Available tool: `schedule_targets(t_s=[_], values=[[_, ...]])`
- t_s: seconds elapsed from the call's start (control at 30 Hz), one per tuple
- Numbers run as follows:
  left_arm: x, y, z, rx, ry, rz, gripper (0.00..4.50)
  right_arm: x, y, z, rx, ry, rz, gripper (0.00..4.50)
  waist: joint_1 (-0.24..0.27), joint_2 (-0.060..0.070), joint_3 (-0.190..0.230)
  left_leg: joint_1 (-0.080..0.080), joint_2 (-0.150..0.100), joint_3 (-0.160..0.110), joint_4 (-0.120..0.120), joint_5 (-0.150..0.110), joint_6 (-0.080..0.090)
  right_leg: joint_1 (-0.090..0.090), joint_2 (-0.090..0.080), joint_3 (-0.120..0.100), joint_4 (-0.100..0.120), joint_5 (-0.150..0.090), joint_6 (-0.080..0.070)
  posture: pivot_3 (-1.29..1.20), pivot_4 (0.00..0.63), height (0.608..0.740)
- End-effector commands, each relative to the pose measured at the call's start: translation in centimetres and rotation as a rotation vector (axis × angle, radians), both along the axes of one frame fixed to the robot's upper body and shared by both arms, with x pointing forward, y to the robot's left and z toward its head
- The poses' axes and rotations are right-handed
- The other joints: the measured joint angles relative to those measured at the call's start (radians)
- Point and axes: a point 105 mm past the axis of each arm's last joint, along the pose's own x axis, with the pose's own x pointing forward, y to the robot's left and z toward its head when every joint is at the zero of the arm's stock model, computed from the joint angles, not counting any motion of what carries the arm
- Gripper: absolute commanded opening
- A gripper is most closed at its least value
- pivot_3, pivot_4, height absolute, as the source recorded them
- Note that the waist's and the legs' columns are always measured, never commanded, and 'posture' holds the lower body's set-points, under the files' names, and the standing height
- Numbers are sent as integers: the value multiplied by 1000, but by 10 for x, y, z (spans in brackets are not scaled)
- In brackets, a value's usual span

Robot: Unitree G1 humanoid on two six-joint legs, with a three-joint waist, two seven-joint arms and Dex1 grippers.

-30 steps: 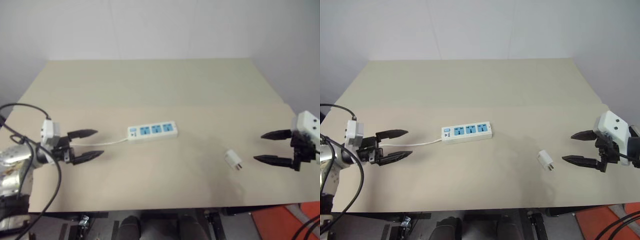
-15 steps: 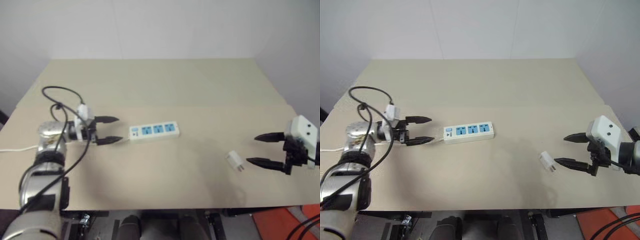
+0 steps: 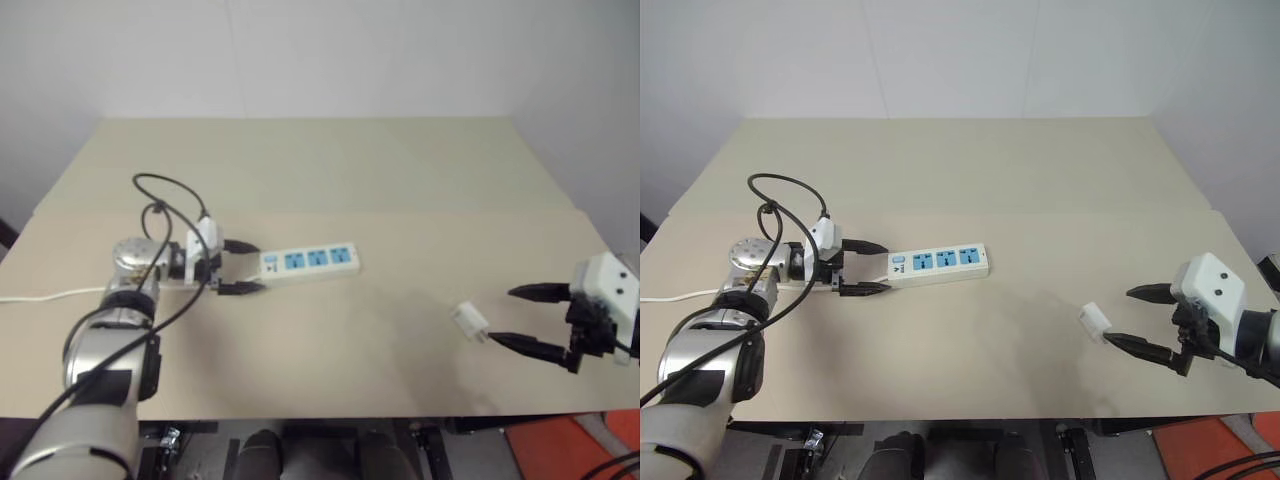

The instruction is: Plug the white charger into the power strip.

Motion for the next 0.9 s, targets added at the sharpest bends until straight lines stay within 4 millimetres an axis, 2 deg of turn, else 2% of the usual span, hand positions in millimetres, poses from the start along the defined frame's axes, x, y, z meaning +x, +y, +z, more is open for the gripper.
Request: schedule_targets(t_s=[0.03, 0.37, 0.6, 0.63, 0.73, 0.9], values=[[9, -3, 7, 14, -51, 36, 4476, -4, 2, 13, -6, -50, -8, 4500, 3, 0, 0, 0, 0, 0, 0, 0, 0, 0, 0, 0, 0, 0, 0, 0, 150, 740], [16, -15, -8, -29, 1, 115, 4476, -6, 4, 13, -3, -47, -19, 4500, 6, 0, 0, 0, 0, 0, 0, 0, 0, 0, 0, 0, 0, 0, 0, 0, 150, 740], [18, -24, -11, -33, 17, 111, 4476, -4, 4, 12, 1, -53, -28, 4500, 6, -1, 0, 0, 0, 0, 0, 0, 0, 0, 0, 0, 0, 0, 0, 0, 150, 740], [18, -24, -11, -30, 21, 111, 4070, -4, 5, 12, 2, -54, -30, 4500, 5, -1, 0, 0, 0, 0, 0, 0, 0, 0, 0, 0, 0, 0, 0, 0, 150, 740], [17, -24, -12, -23, 28, 104, 3334, -3, 6, 11, 5, -57, -32, 4500, 6, -1, 0, 1, -1, 0, 0, 0, 0, 1, 0, 0, 1, 0, 0, 0, 150, 740], [17, -24, -11, -28, 44, 102, 3273, -3, 8, 9, 7, -57, -36, 4500, 6, -1, -1, 1, -1, 0, 0, 0, 0, 1, 0, 0, 1, 0, 0, 0, 150, 740]])
